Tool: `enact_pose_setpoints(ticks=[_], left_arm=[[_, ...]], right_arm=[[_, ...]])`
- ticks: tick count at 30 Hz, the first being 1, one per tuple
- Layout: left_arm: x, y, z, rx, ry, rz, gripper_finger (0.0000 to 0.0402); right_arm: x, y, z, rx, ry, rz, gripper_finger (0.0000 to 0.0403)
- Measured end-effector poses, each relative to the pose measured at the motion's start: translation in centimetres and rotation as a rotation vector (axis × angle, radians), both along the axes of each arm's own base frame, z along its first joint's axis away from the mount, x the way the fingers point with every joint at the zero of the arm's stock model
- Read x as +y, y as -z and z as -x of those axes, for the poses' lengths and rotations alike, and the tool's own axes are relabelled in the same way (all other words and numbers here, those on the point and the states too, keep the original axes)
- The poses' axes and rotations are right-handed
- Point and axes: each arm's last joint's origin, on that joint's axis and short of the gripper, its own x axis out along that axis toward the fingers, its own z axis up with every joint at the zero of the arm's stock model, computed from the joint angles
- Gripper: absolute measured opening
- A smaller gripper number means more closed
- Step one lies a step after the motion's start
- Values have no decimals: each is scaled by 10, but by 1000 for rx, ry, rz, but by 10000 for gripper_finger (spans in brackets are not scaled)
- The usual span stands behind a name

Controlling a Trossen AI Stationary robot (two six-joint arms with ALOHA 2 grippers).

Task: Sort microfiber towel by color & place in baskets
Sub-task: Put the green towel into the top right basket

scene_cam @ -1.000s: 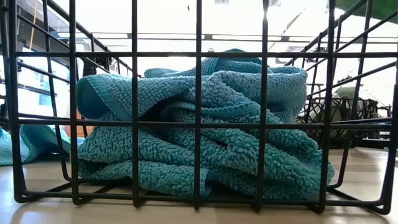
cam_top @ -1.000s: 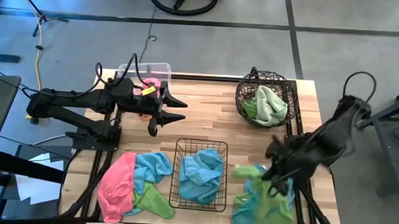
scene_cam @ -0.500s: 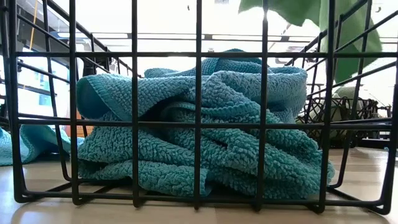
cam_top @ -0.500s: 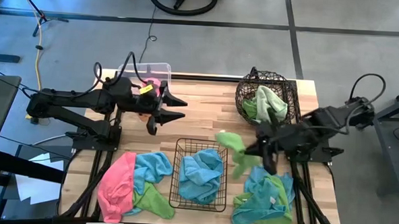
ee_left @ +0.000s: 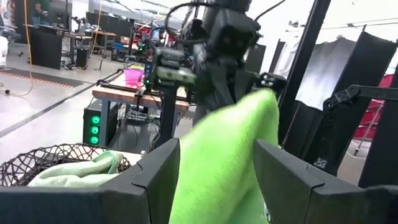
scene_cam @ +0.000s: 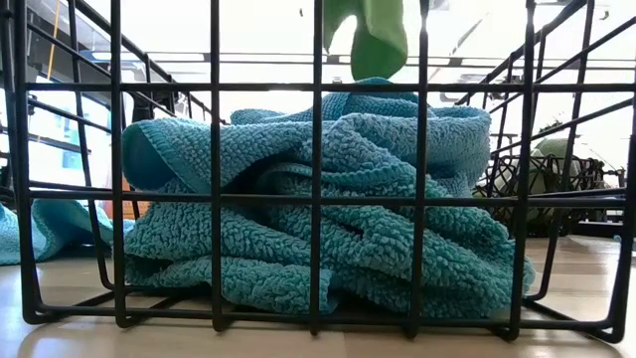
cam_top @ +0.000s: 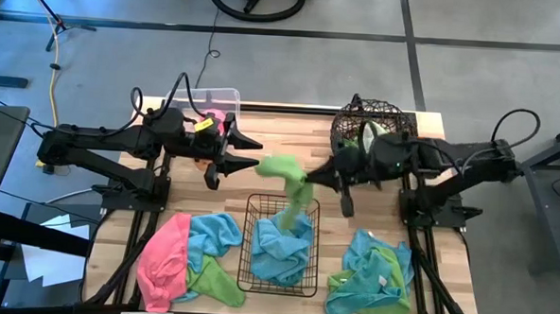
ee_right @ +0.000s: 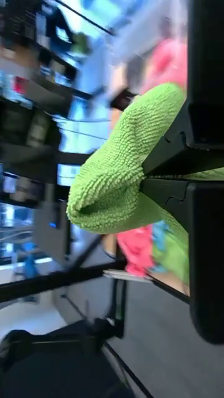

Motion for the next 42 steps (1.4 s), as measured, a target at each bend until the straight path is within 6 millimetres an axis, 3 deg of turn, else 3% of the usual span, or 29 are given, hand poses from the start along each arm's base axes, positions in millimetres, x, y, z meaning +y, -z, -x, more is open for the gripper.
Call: enact_pose_setpoints(ticks=[11, 16, 28, 36, 42], left_arm=[[1, -6, 8, -34, -42, -96, 190], [4, -9, 13, -41, -133, -124, 190], [4, -8, 13, -40, -148, -228, 190], [4, -8, 13, -41, -151, -250, 190], [4, -8, 13, -41, -151, -253, 190]], right_arm=[[-26, -14, -7, -156, 8, 49, 0], [-28, -16, -7, -175, 67, 79, 0], [-31, -14, -9, -165, 199, 58, 0], [-30, 0, -27, -108, 199, 60, 0], [-30, -3, -19, -105, 173, 42, 0]])
